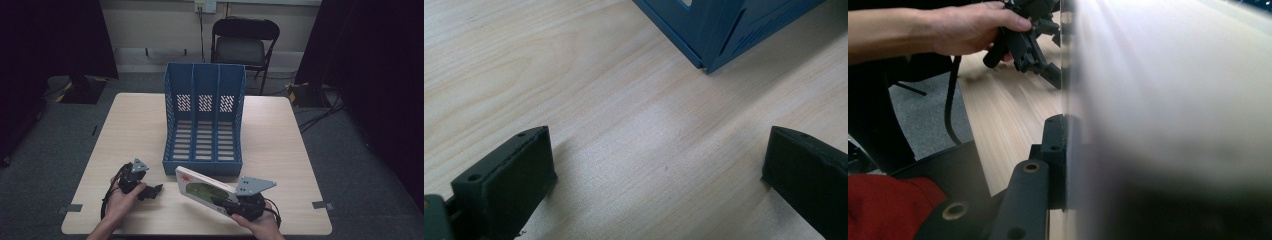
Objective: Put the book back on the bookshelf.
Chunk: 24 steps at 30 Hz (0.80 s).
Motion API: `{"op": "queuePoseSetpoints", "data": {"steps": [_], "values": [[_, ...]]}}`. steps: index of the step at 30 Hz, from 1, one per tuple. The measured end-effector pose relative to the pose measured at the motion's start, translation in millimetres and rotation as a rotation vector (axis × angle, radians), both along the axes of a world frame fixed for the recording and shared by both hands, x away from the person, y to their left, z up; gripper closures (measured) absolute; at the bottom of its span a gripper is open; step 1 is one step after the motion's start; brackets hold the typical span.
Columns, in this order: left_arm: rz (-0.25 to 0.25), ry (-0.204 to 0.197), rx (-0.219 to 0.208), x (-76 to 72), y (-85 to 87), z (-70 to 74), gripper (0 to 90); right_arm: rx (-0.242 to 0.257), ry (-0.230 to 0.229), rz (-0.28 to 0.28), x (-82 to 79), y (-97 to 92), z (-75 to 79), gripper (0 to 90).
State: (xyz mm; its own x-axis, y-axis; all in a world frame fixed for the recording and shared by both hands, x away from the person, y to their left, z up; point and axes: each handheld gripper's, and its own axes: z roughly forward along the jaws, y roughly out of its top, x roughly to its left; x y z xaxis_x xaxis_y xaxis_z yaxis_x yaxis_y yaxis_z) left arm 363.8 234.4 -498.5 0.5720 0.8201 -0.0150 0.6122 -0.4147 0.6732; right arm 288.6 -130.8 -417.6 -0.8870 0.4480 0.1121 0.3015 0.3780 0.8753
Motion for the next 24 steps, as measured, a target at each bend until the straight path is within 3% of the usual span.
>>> {"op": "queuePoseSetpoints", "data": {"steps": [6, 7, 8, 20, 23, 24], "values": [[0.005, -0.018, -0.009, 1.1, 1.2, -1.5, 0.0, 0.004, -0.015, -0.012, 1.9, -2.1, 8.5, 76.4], [-0.014, -0.018, 0.012, 1.6, 3.3, -0.9, 0.0, 0.007, -0.02, -0.016, 2.7, -2.3, 10.2, 76.4], [0.012, -0.047, -0.012, 0.4, 3.5, -4.0, 0.0, 0.014, -0.016, -0.022, 4.9, -2.6, 14.0, 76.4], [0.011, -0.046, -0.004, 0.7, 4.1, -3.6, 0.0, 0.031, -0.06, -0.075, 16.9, -5.5, 37.7, 76.4], [0.044, -0.049, -0.015, 1.0, 5.1, -4.0, 0.0, 0.043, -0.072, -0.104, 19.5, -9.4, 42.8, 76.4], [0.044, -0.049, 0.002, 1.1, 6.4, -3.4, 0.0, 0.046, -0.073, -0.109, 21.1, -10.8, 43.8, 76.4]]}}
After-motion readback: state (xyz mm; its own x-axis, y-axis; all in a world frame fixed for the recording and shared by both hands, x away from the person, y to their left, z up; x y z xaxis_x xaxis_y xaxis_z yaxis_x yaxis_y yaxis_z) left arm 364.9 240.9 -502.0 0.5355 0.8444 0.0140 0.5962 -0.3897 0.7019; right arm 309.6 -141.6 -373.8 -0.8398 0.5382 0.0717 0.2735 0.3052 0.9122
